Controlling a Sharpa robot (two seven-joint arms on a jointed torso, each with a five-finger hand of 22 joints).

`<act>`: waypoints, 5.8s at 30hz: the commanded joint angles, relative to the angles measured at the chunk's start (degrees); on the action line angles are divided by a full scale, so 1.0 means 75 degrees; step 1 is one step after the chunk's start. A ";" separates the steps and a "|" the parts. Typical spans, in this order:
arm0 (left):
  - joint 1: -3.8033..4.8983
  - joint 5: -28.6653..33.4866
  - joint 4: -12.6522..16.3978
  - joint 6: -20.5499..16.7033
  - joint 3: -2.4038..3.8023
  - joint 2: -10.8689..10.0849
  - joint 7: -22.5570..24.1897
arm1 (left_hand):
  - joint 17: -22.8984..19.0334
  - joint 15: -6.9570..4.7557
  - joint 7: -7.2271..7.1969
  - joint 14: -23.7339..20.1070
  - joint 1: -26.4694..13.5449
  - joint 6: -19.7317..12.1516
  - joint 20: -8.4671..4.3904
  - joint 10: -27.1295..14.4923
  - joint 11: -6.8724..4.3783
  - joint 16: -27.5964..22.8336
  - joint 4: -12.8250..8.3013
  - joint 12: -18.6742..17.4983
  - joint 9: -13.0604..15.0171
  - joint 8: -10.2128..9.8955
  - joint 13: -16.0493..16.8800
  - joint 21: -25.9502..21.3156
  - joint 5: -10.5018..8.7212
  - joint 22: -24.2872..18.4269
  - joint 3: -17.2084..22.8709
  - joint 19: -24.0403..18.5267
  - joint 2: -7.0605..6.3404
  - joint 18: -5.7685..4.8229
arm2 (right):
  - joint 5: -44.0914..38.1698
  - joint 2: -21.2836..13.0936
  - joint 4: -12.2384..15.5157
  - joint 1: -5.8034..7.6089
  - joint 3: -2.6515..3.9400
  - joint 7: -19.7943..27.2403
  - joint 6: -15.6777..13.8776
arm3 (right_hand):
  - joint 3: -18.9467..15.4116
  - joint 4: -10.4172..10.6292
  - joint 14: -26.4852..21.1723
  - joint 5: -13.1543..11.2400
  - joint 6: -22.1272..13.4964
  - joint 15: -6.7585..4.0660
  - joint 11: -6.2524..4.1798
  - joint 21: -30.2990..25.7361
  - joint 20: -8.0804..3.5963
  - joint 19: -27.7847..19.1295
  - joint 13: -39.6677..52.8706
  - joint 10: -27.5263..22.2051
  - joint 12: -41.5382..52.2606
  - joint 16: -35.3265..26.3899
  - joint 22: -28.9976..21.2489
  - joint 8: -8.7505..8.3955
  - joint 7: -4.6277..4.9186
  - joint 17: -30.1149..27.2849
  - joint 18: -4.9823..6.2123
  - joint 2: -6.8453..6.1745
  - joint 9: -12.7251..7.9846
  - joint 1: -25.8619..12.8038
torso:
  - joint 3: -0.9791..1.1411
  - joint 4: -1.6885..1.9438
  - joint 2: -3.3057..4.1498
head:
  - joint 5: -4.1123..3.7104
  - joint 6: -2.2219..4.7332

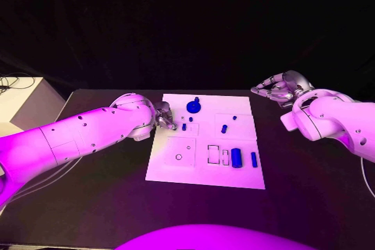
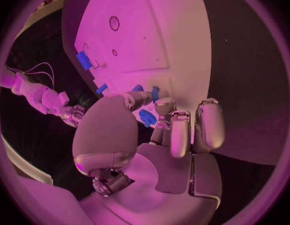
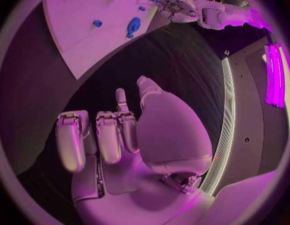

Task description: Assemble the parts on the task board

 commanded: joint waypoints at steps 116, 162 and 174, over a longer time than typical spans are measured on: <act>-0.0104 -0.0081 -0.0038 0.0226 -0.0074 -0.0046 -0.0095 | 0.1818 -0.0076 -0.0139 0.0723 -0.0973 0.0249 -0.0026 0.0011 -0.0073 0.0008 0.0242 0.0098 -0.0451 0.0010 -0.0030 -0.0087 0.0009 -0.0041 -0.1684 0.0018 -0.0444 -0.0037 | -0.0041 -0.0062 0.0019 -0.0005 0.0002 0.0045 0.0049 | 0.0099 -0.0008 0.0618 0.0202 -0.0074 -0.0032 0.0019 -0.0051 -0.0044 0.0605 0.1320 0.0104 -0.0032 -0.0049 0.1689 0.0027 0.0005 0.1222 0.0065 -0.0037 0.0074 -0.0137 | 0.0005 0.0003 0.0000 | -0.0036 -0.0045; -0.0102 0.0663 0.0041 0.0188 0.0128 -0.0184 -0.0108 | 0.1751 -0.0042 -0.0101 0.0696 -0.1161 0.0189 -0.0003 -0.0085 -0.0036 -0.0029 0.0481 0.0070 -0.0550 -0.0011 -0.0129 -0.0149 0.0104 -0.0105 -0.2667 -0.0031 0.0042 -0.0019 | -0.0042 -0.0069 0.0003 -0.0022 0.0002 0.0035 0.0065 | 0.0119 -0.0013 0.0615 0.0208 -0.0078 -0.0032 0.0018 -0.0057 -0.0044 0.0603 0.1315 0.0099 -0.0037 -0.0055 0.1686 0.0024 0.0004 0.1211 0.0066 -0.0043 0.0095 -0.0149 | 0.0002 0.0005 -0.0005 | -0.0065 -0.0087; -0.0101 0.0741 0.0026 0.0306 0.0167 -0.0189 -0.0115 | 0.1700 -0.0045 -0.0105 0.0675 -0.0805 0.0120 -0.0006 -0.0154 -0.0040 -0.0057 0.0460 0.0025 -0.0571 -0.0026 -0.0210 -0.0198 0.0153 -0.0178 -0.2541 -0.0084 0.0192 0.0000 | -0.0047 -0.0068 0.0000 -0.0024 0.0002 0.0026 0.0075 | 0.0123 -0.0015 0.0616 0.0209 -0.0078 -0.0032 0.0018 -0.0060 -0.0044 0.0602 0.1323 0.0108 -0.0030 -0.0053 0.1683 0.0024 0.0004 0.1215 0.0067 -0.0043 0.0097 -0.0148 | -0.0001 0.0007 -0.0002 | -0.0065 -0.0097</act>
